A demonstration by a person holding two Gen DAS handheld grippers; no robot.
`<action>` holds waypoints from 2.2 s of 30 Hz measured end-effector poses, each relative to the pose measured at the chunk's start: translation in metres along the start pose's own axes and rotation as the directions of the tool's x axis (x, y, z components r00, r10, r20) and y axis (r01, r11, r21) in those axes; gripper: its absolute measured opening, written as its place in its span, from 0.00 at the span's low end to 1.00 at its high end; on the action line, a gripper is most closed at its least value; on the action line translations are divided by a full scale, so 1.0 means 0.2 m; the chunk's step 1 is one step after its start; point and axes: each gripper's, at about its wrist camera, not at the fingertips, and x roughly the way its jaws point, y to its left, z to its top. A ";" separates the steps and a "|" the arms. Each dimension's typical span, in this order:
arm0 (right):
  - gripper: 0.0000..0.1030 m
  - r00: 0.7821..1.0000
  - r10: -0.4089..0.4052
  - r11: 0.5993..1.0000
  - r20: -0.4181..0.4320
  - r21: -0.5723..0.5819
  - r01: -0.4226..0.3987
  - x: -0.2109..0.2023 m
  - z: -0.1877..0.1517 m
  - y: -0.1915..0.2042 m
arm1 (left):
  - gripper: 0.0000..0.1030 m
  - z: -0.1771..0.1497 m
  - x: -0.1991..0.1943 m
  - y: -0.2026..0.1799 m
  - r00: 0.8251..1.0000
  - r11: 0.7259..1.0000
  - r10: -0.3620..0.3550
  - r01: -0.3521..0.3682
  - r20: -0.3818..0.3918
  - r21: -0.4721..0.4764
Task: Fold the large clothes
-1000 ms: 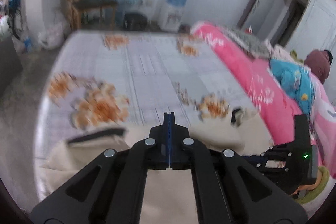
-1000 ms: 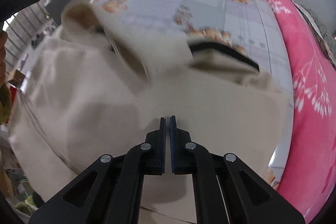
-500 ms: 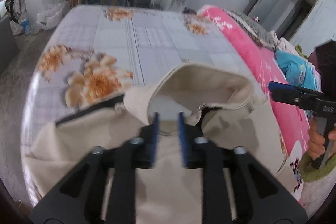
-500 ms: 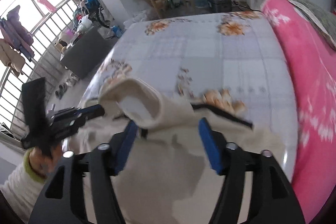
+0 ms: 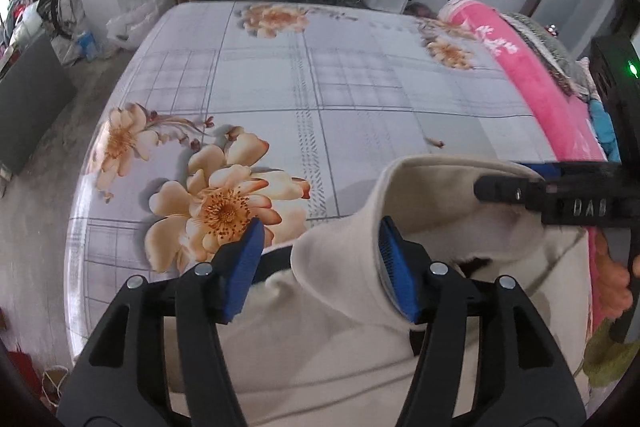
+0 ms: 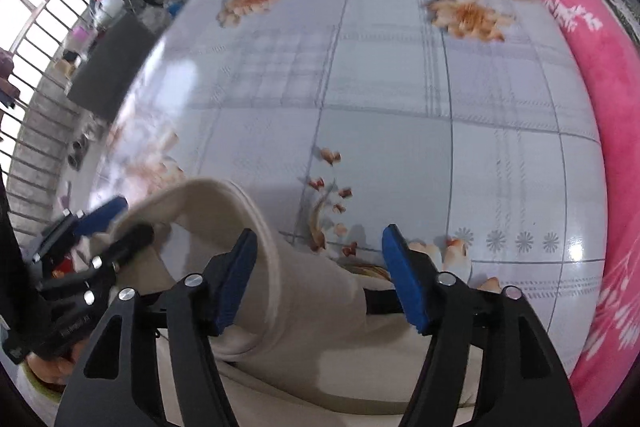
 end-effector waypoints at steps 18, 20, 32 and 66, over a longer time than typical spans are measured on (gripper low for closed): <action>0.12 0.980 -0.137 0.875 0.147 -0.446 0.189 -0.18 -0.82 0.24 | 0.18 -0.70 -0.46 -0.12 0.988 0.952 -0.131 0.148 -0.080 0.268; 0.18 0.979 -0.136 0.872 0.149 -0.451 0.190 -0.19 -0.84 0.25 | 0.18 -0.69 -0.57 -0.07 0.974 0.947 -0.224 0.221 -0.014 0.231; 0.42 0.978 0.043 0.968 0.203 -0.252 0.009 -0.55 -0.92 0.08 | 0.18 -0.41 -0.24 -0.11 0.982 0.978 -0.180 0.184 -0.051 0.094; 0.17 0.992 0.021 1.000 0.126 0.001 -0.021 -0.24 -0.76 -0.04 | 0.27 -0.66 -0.20 -0.21 0.977 0.961 -0.215 0.210 0.006 0.179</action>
